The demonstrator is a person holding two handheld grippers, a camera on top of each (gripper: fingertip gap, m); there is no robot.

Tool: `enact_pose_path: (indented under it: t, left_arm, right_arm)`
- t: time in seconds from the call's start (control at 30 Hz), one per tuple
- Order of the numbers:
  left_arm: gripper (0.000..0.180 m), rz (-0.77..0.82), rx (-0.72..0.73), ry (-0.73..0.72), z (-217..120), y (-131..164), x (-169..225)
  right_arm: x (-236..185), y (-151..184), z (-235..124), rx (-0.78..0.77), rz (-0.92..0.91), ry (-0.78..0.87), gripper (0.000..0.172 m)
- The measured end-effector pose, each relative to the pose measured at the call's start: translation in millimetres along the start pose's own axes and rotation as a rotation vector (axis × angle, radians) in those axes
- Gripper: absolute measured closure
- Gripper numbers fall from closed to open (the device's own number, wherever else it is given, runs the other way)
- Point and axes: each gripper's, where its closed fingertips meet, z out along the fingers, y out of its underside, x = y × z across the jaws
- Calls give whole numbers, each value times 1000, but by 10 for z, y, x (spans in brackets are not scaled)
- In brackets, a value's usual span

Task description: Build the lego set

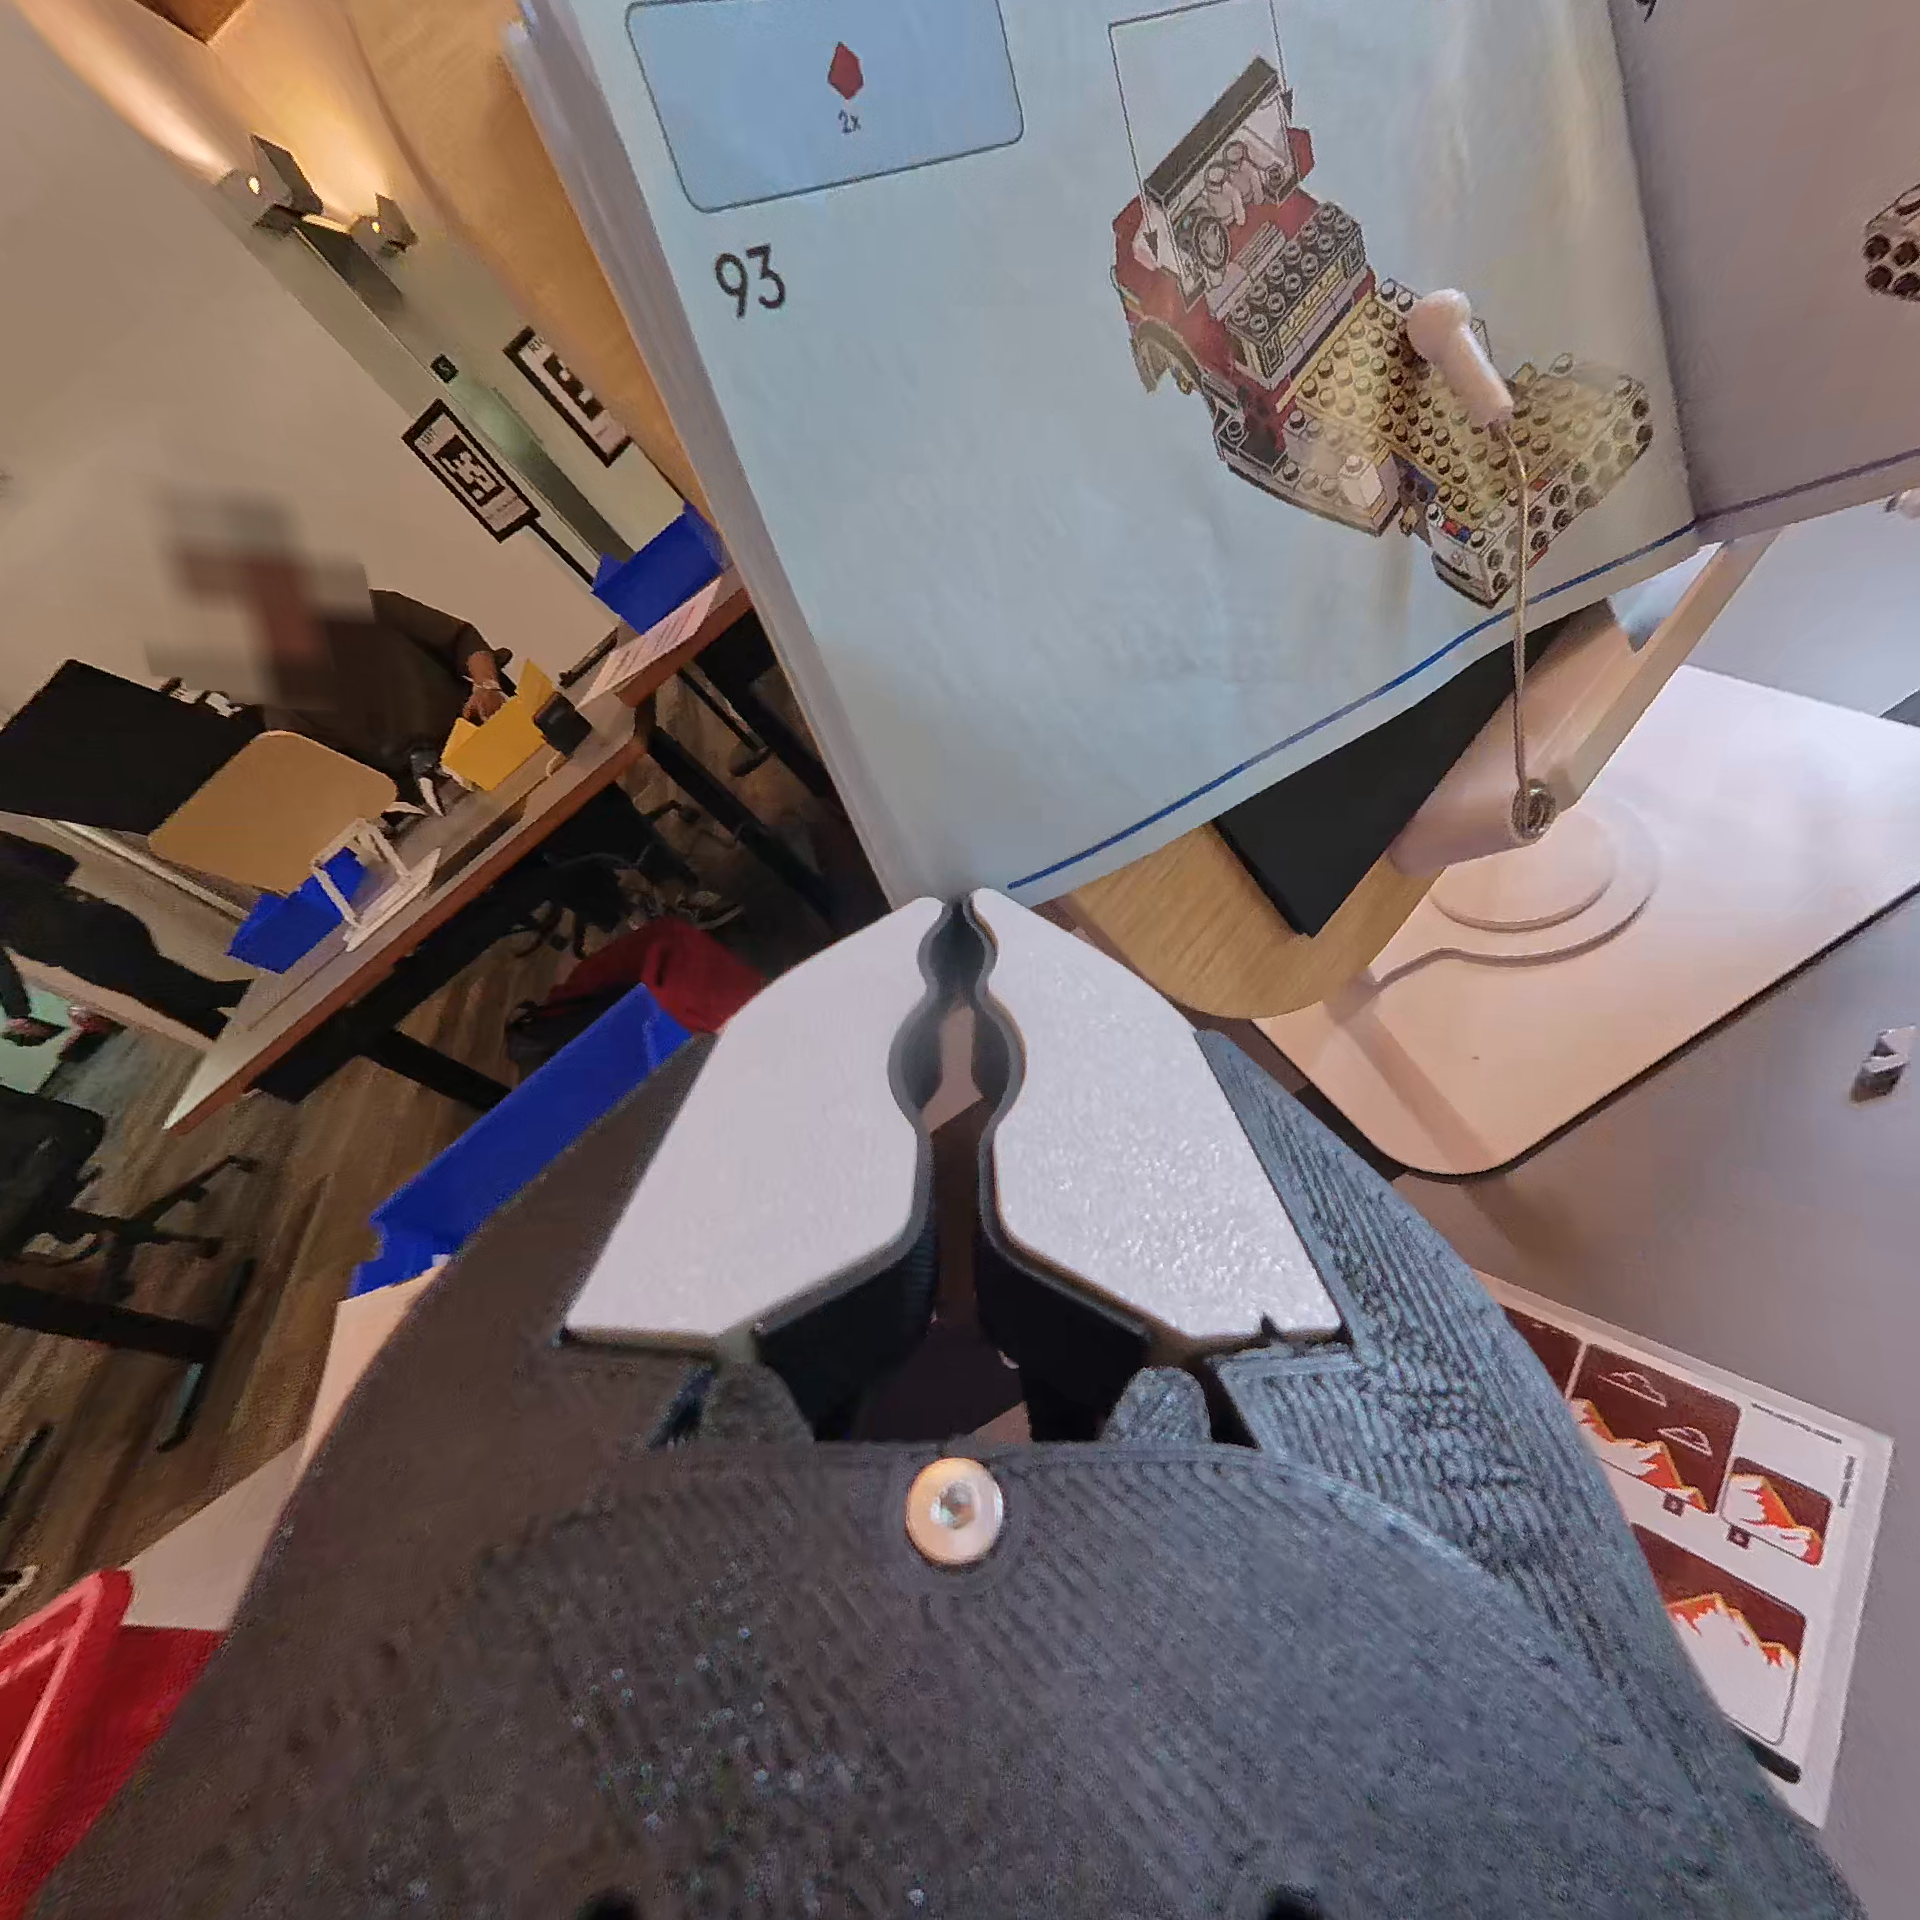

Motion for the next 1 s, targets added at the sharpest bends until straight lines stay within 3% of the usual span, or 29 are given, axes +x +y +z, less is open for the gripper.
enact_pose_path:
  t: [0.1,0.3,0.5,0.87,1.0]
  left_arm:
    - [180,-70,9,42,-2,28,29]
    - [180,-132,-2,79,0,85,86]
    - [180,-140,-40,105,-1,165,230]
    - [180,-133,-107,182,-57,360,523]
    - [173,-201,-47,184,-181,223,447]
  right_arm:
    - [6,-224,-106,49,-101,61,167]
    - [2,-682,-149,3,-379,251,168]
    - [42,-927,-13,-88,-619,399,167]
    - [34,-1205,-55,2,-765,509,166]
    - [122,-1101,-70,1,-759,509,161]
